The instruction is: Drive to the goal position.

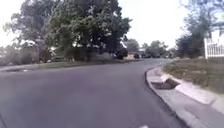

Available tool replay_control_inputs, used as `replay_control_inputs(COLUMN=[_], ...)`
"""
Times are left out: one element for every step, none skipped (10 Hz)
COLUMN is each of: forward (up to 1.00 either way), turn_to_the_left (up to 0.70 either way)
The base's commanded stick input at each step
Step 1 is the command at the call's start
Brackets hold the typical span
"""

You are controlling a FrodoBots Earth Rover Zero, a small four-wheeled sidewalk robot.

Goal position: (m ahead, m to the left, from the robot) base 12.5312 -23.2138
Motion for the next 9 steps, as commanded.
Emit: replay_control_inputs(forward=[1.0,1.0,1.0,1.0,1.0,1.0,1.0,1.0,1.0], turn_to_the_left=[-0.38,-0.38,-0.21,0.0,0.0,0.0,0.0,0.0,0.0])
